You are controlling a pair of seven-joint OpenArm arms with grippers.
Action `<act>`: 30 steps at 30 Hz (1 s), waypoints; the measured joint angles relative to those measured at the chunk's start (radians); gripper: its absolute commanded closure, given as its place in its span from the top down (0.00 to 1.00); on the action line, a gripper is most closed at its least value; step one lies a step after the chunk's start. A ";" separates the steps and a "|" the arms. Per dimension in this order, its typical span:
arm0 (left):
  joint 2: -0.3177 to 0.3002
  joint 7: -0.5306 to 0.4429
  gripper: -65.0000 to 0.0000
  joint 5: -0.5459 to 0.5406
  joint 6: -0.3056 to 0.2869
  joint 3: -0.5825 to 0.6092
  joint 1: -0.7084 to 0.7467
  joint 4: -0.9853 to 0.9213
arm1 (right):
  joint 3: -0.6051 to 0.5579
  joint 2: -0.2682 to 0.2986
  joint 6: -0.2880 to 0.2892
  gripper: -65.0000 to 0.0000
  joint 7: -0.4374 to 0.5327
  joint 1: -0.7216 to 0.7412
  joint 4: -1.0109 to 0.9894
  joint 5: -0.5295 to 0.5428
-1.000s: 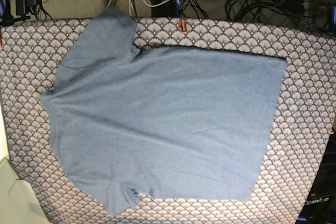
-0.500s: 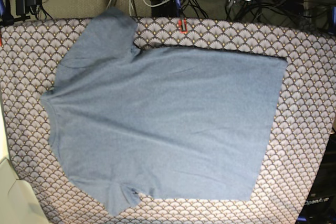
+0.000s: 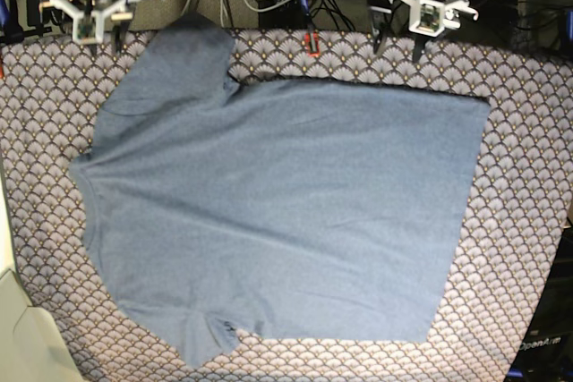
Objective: Fold the T-shirt properly
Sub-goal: 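Move both grippers down toward the shirt's shoulder corners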
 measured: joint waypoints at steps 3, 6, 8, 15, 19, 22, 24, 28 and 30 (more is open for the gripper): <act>0.012 0.000 0.51 0.000 0.004 -0.046 -0.020 0.000 | -0.008 -0.016 0.093 0.37 -0.084 0.060 -0.002 0.071; 0.012 0.017 0.51 0.000 0.008 -0.069 -0.039 0.000 | 0.017 -0.053 0.174 0.37 -0.225 0.098 -0.006 0.142; 0.011 0.074 0.51 -0.001 -0.004 -0.090 -0.050 0.000 | 0.048 -0.069 0.214 0.37 -0.291 0.134 -0.007 0.194; 0.039 0.095 0.51 -0.001 -0.016 -0.134 -0.086 0.000 | 0.153 -0.113 0.285 0.37 -0.429 0.198 -0.010 0.278; 0.045 0.099 0.51 0.000 0.000 -0.146 -0.086 -0.002 | 0.179 -0.113 0.285 0.37 -0.451 0.231 -0.032 0.290; 0.046 0.101 0.51 0.000 -0.006 -0.144 -0.107 -0.004 | 0.179 -0.113 0.286 0.37 -0.464 0.230 -0.058 0.287; 0.045 0.097 0.51 0.000 -0.003 -0.146 -0.105 -0.004 | 0.179 -0.115 0.285 0.36 -0.467 0.230 -0.077 0.286; 0.045 0.102 0.51 0.000 -0.003 -0.146 -0.104 -0.005 | 0.179 -0.115 0.286 0.36 -0.454 0.233 -0.130 0.294; 0.045 0.103 0.51 0.000 -0.003 -0.146 -0.104 -0.005 | 0.179 -0.115 0.285 0.36 -0.444 0.230 -0.148 0.294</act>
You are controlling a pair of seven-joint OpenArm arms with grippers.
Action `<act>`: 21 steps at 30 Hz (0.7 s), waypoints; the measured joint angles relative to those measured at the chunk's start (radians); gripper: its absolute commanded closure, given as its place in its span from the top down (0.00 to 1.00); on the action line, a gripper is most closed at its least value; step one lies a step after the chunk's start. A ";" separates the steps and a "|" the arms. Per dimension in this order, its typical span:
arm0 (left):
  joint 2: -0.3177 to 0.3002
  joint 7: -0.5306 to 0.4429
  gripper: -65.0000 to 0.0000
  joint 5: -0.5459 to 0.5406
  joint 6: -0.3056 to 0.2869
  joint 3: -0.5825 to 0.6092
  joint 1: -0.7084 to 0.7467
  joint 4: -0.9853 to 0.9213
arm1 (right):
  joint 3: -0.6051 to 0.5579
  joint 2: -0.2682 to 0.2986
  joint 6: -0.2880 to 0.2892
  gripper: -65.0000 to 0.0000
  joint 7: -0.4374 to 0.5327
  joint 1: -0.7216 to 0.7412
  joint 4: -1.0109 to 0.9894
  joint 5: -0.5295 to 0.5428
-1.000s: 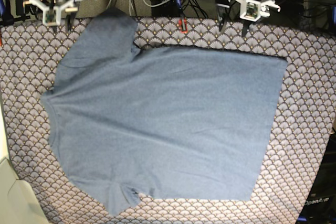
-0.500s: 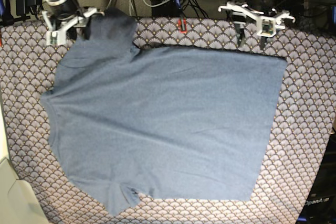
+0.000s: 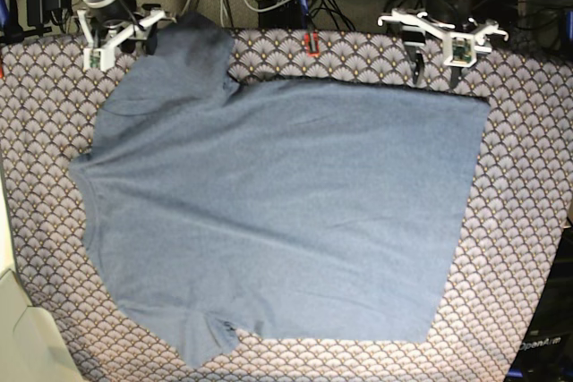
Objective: Fold the T-shirt properly
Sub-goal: 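Move both grippers down toward the shirt's shoulder corners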
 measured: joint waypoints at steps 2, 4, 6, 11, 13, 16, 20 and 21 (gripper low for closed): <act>0.000 0.000 0.51 0.000 0.000 0.000 0.000 0.000 | -0.004 0.000 0.000 0.36 0.001 0.003 -0.003 0.000; 0.000 0.000 0.51 0.000 0.000 0.000 0.000 0.000 | -0.004 0.000 0.000 0.36 0.003 0.002 -0.006 0.000; 0.000 0.000 0.51 0.000 0.004 0.000 0.000 0.000 | -0.011 0.001 0.004 0.36 0.005 0.002 -0.006 0.000; 0.000 0.000 0.51 0.000 0.003 0.000 0.000 -0.001 | -0.028 -0.010 0.075 0.36 0.006 -0.002 -0.008 0.000; 0.000 -0.008 0.51 0.000 0.005 0.000 -0.001 -0.019 | -0.025 -0.026 0.083 0.35 0.008 -0.003 -0.008 0.000; 0.000 0.003 0.51 0.000 0.004 0.000 -0.015 -0.052 | -0.028 -0.029 0.116 0.29 0.004 -0.003 -0.008 0.000; 0.002 -0.006 0.51 0.000 0.000 -0.014 -0.031 -0.094 | -0.028 -0.031 0.116 0.06 -0.004 -0.003 -0.010 0.000; 0.003 -0.002 0.51 -0.001 0.003 -0.021 -0.036 -0.105 | -0.028 -0.031 0.116 0.00 -0.003 -0.003 -0.011 0.000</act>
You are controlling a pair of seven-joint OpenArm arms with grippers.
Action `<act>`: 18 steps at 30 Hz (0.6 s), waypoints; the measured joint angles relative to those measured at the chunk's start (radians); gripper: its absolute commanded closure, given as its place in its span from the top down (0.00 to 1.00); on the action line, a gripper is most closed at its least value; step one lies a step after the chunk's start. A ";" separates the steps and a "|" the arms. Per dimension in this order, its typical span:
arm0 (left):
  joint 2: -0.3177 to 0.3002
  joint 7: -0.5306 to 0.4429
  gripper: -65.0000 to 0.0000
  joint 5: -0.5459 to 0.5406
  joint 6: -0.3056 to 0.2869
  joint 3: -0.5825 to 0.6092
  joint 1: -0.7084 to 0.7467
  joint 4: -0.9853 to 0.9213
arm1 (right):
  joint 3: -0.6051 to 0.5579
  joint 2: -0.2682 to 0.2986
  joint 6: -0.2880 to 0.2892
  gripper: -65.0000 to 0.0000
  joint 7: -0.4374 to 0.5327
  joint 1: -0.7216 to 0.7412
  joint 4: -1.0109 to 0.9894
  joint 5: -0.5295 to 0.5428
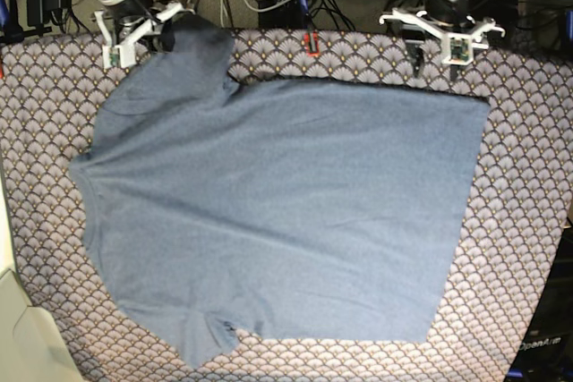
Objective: Fold the T-shirt properly
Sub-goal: 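Move both grippers down toward the shirt's shoulder corners, then grasp the shirt's shoulder edges with both grippers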
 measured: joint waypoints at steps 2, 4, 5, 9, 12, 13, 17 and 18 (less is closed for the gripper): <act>0.013 0.003 0.51 -0.015 0.000 -0.018 -0.020 -0.020 | 0.000 0.000 0.000 0.00 -0.001 0.001 0.000 0.000; 0.019 0.003 0.51 -0.078 -0.008 -0.042 -0.032 -0.024 | 0.000 0.000 0.000 0.00 -0.004 0.003 0.000 0.000; 0.018 0.002 0.51 -0.114 -0.012 -0.055 -0.037 -0.024 | 0.000 0.000 0.000 0.00 -0.004 0.003 0.000 0.000; 0.007 -0.004 0.51 -0.232 0.001 -0.112 -0.046 -0.043 | 0.001 0.001 0.000 0.00 -0.004 0.003 0.000 0.000; 0.010 0.000 0.51 -0.263 0.000 -0.143 -0.072 -0.063 | 0.003 0.001 0.000 0.00 -0.005 0.005 -0.001 -0.001; 0.007 -0.010 0.51 -0.263 0.000 -0.148 -0.083 -0.075 | 0.003 0.002 0.000 0.00 -0.005 0.005 -0.001 0.000; 0.008 0.007 0.51 -0.263 0.000 -0.150 -0.101 -0.119 | 0.003 0.003 0.000 0.00 -0.005 0.006 -0.001 0.000; 0.010 0.004 0.51 -0.263 0.000 -0.151 -0.110 -0.126 | 0.003 0.003 0.000 0.00 -0.004 0.005 -0.001 0.000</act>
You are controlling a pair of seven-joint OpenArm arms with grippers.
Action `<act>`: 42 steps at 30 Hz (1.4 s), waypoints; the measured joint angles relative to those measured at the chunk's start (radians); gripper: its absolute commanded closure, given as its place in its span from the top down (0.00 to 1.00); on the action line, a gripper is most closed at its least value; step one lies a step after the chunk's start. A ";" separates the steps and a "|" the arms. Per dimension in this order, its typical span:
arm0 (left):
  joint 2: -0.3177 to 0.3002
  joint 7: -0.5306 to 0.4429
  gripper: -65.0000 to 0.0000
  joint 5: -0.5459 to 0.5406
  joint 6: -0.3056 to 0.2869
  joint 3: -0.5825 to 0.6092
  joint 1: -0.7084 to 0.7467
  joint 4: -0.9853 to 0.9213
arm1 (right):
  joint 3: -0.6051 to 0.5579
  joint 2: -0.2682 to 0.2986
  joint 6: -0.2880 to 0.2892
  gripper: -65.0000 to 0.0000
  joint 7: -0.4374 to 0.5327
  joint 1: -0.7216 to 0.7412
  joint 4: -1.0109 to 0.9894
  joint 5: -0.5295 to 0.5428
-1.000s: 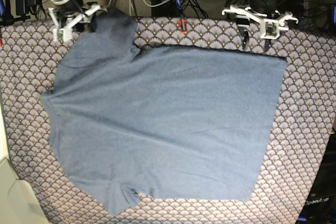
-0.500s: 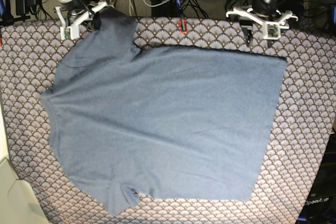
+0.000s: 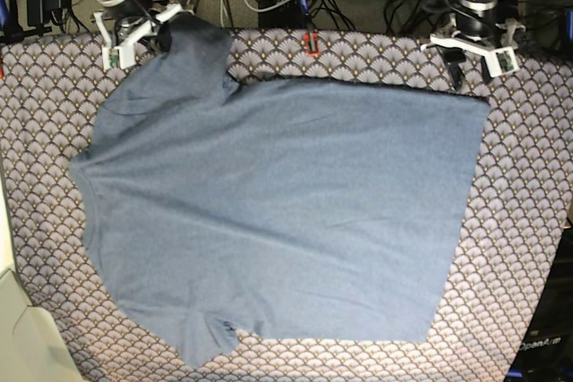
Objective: Fold the T-shirt properly
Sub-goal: 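Grasp the shirt's shoulder edges with both grippers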
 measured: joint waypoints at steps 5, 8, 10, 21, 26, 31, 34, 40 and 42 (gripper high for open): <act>0.000 -0.004 0.51 0.000 0.000 -0.001 -0.080 -0.054 | 0.000 0.000 0.000 0.00 0.000 0.000 0.000 0.000; 0.003 -0.006 0.51 0.000 0.003 -0.002 -0.116 -0.092 | -0.001 0.000 0.000 0.00 0.001 0.000 0.000 0.000; 0.006 -0.007 0.51 0.000 0.004 -0.002 -0.133 -0.124 | 0.000 0.000 0.000 0.00 0.000 0.000 0.000 0.000; 0.083 -0.003 0.51 -0.004 0.007 -0.117 -0.194 -0.213 | 0.000 0.000 0.000 0.00 0.000 0.001 0.000 -0.001; 0.083 -0.006 0.51 -0.002 0.000 -0.116 -0.206 -0.237 | 0.000 0.000 0.000 0.00 0.000 0.000 0.000 -0.001; 0.082 -0.020 0.51 -0.001 0.006 -0.117 -0.241 -0.270 | 0.000 0.000 0.000 0.00 0.000 0.000 0.000 -0.001; 0.080 -0.034 0.51 0.000 0.003 -0.117 -0.248 -0.288 | 0.000 0.000 0.000 0.00 0.000 0.000 0.000 -0.001; 0.079 -0.045 0.51 0.001 0.003 -0.117 -0.274 -0.313 | 0.000 0.002 0.000 0.00 0.000 0.000 0.000 0.000; 0.079 -0.055 0.51 0.001 0.002 -0.117 -0.275 -0.322 | 0.000 0.002 0.000 0.00 0.000 0.001 0.000 -0.001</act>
